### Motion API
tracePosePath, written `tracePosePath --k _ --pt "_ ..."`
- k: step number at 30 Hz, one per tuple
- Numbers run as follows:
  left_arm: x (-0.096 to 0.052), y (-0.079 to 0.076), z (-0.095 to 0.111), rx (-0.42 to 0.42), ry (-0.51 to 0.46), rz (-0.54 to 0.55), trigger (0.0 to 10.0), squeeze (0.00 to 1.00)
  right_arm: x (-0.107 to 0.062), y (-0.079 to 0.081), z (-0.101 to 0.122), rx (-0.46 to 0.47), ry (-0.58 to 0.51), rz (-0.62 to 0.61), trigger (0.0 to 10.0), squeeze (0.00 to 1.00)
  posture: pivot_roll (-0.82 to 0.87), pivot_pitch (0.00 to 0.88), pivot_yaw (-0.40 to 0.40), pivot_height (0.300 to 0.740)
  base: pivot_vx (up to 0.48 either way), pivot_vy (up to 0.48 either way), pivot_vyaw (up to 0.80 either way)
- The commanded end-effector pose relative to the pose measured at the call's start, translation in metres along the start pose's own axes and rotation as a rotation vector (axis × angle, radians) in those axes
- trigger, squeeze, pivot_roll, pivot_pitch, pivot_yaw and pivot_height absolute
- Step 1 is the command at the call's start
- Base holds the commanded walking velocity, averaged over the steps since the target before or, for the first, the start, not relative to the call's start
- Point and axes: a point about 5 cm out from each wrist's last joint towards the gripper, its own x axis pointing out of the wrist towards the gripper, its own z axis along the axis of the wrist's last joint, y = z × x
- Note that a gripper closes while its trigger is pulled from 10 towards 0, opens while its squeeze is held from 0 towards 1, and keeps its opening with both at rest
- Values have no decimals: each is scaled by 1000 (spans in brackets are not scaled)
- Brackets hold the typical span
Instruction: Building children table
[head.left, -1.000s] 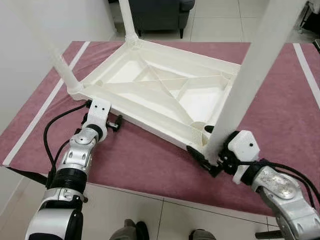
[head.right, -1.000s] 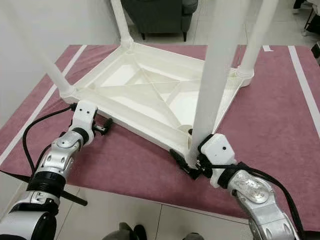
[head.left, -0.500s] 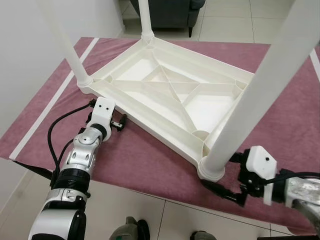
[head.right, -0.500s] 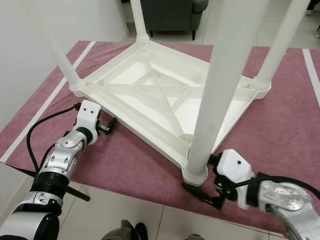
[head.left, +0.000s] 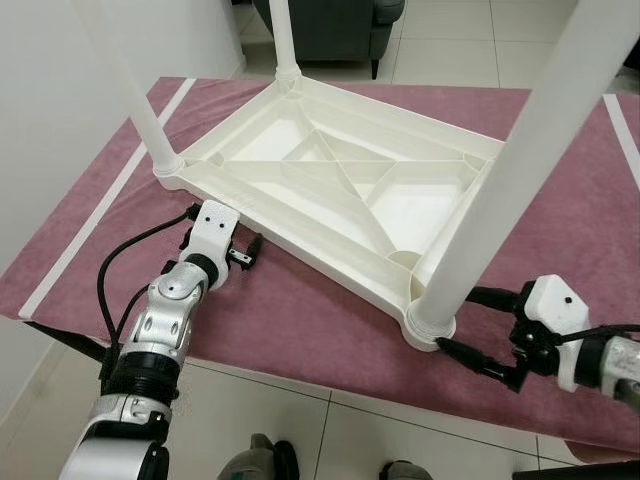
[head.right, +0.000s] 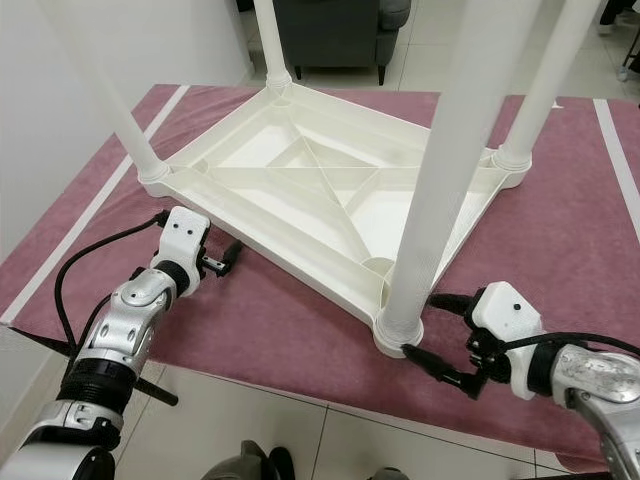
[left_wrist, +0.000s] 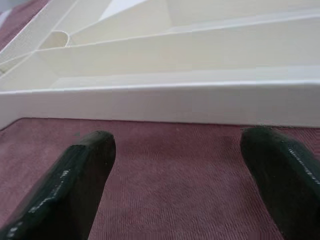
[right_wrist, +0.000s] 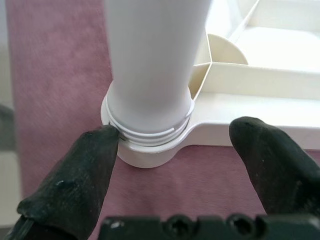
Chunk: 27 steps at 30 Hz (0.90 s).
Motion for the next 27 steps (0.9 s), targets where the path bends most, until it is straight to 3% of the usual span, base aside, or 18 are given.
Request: tracePosePath --k 1,7,15,16,19,20,22,27 --pt "-5 2 -3 4 20 -1 10000 0 -5 -4 -14 -5 88 -17 10000 0 -99 119 159 740 0 0 0" --pt "-9 -1 -1 3 6 -11 10000 0 -13 -2 -28 -21 182 54 10000 0 -93 114 152 740 0 0 0" --pt "-19 -9 7 37 -48 -72 10000 0 -28 -11 -45 5 263 -10 10000 0 -86 108 150 740 0 0 0" --pt "-19 -9 10 36 -53 -75 10000 0 -28 -25 -48 -17 266 -111 10000 0 -87 106 152 740 0 0 0" --pt "-19 -8 12 36 -57 -76 10000 0 -27 -34 -49 -33 265 -184 10000 0 -87 106 152 740 0 0 0" --pt "-17 -10 15 30 -66 -81 10000 0 -21 -50 -45 -51 232 -311 10000 0 -87 106 157 740 0 0 0" --pt "-13 -12 20 17 -76 -89 10000 0 -10 -68 -36 -68 174 -450 10000 0 -88 108 159 740 0 0 0" --pt "-8 -15 25 -4 -83 -98 10000 0 7 -86 -22 -95 101 -573 10000 0 -84 109 160 740 0 0 0"
